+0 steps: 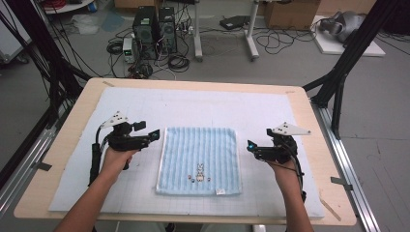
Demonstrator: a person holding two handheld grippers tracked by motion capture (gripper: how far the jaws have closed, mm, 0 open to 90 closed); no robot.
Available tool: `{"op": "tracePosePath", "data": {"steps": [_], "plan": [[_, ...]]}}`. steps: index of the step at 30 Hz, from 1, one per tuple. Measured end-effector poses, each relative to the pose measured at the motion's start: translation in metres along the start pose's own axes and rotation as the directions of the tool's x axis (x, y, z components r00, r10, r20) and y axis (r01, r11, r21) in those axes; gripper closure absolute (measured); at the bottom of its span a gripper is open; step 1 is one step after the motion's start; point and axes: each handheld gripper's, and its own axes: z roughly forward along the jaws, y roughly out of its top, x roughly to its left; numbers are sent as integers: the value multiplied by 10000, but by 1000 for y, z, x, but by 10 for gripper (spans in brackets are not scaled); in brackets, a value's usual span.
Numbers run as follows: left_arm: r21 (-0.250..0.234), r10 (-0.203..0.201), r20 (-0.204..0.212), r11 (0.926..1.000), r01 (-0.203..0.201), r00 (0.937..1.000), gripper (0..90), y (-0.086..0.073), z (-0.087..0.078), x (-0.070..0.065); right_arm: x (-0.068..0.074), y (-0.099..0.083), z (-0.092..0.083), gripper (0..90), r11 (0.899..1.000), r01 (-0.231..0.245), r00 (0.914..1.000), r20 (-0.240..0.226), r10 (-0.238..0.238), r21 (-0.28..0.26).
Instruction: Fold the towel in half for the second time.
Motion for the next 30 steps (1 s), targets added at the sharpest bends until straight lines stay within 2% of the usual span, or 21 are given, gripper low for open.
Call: {"op": "tracePosePath", "data": {"steps": [3, 7, 9, 12, 14, 18, 19, 23, 26, 30], "plan": [[379, 62, -153, 9993, -56, 9999, 188, 1, 4, 3, -1, -3, 1, 117, 9995, -317, 9994, -104, 317, -3], [867, 161, -498, 9962, -117, 9986, 188, 6, 12, 8, -1, -8, 2, 117, 9996, -277, 9995, -143, 276, -22], [969, 104, -474, 9953, -57, 9988, 188, 11, 18, 12, 0, -10, 3, 117, 9995, -329, 9992, -205, 328, -26], [1272, 250, -377, 9917, -200, 9990, 189, 16, 27, 15, 0, -12, 2, 116, 9998, -196, 9997, -156, 197, 72], [1342, 270, -339, 9907, -222, 9991, 189, 19, 33, 18, 0, -13, -1, 116, 9995, -303, 9994, -187, 303, -1], [1729, 224, -651, 9849, -108, 9976, 189, 20, 46, 22, 0, -13, -7, 117, 9992, -361, 9991, -225, 357, -163], [1802, 233, -616, 9836, -118, 9978, 195, 20, 49, 22, 0, -13, -7, 116, 9994, -274, 9994, -238, 269, -195], [1841, 479, -695, 9823, -344, 9964, 222, 18, 56, 23, 2, -14, -8, 116, 9997, -196, 9996, -227, 193, -110], [1789, 968, -969, 9807, -784, 9906, 276, 15, 60, 22, -1, -15, -8, 117, 9990, -418, 9988, -277, 412, -186], [1965, 869, -1021, 9783, -655, 9910, 325, 10, 68, 25, -4, -18, -10, 116, 9989, -434, 9989, -207, 430, -168]]}}
